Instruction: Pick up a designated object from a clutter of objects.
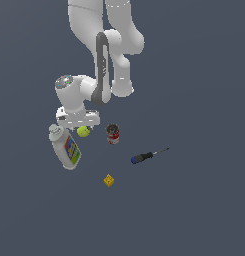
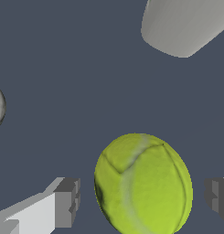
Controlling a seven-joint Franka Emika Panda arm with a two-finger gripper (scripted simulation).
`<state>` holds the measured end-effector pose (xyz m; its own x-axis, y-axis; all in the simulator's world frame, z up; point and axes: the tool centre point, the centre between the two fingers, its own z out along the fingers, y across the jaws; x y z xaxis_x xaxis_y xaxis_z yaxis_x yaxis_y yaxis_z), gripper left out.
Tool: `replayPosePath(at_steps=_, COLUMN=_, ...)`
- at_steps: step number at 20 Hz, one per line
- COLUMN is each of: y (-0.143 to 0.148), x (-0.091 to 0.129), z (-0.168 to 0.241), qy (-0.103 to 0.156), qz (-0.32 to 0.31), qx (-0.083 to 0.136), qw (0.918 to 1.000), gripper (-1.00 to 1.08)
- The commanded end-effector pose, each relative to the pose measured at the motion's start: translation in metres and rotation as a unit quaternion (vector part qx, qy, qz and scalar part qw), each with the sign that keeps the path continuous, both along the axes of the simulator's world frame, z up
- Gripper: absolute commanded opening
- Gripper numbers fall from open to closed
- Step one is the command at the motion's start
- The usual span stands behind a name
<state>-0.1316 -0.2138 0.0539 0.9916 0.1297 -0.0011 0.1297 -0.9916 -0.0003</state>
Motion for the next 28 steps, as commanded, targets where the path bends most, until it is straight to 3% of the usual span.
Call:
replayPosePath(at_steps=1, y=0.0, x=0.0, z=-0.007, qy=0.0, qz=0.0, qx=0.0, qw=1.0, gripper=1.0)
replayPosePath(at_steps=5, y=0.0, x=0.0, z=-0.011, qy=0.0, qz=0.0, qx=0.0, qw=1.0, gripper=1.0)
replayPosePath(at_steps=6, y=0.0, x=0.0, z=-0.011, qy=0.0, qz=0.0, qx=0.0, qw=1.0, gripper=-1.0)
replayPosePath(at_steps=19, y=0.0, x=0.001, z=-0.008, qy=-0.001, qz=-0.001, qx=0.0, qw=1.0, gripper=-1.0)
replayPosePath(at_steps=28, y=0.02, x=0.011, z=0.023, qy=-0.001, qz=-0.001, qx=0.0, qw=1.0, gripper=-1.0)
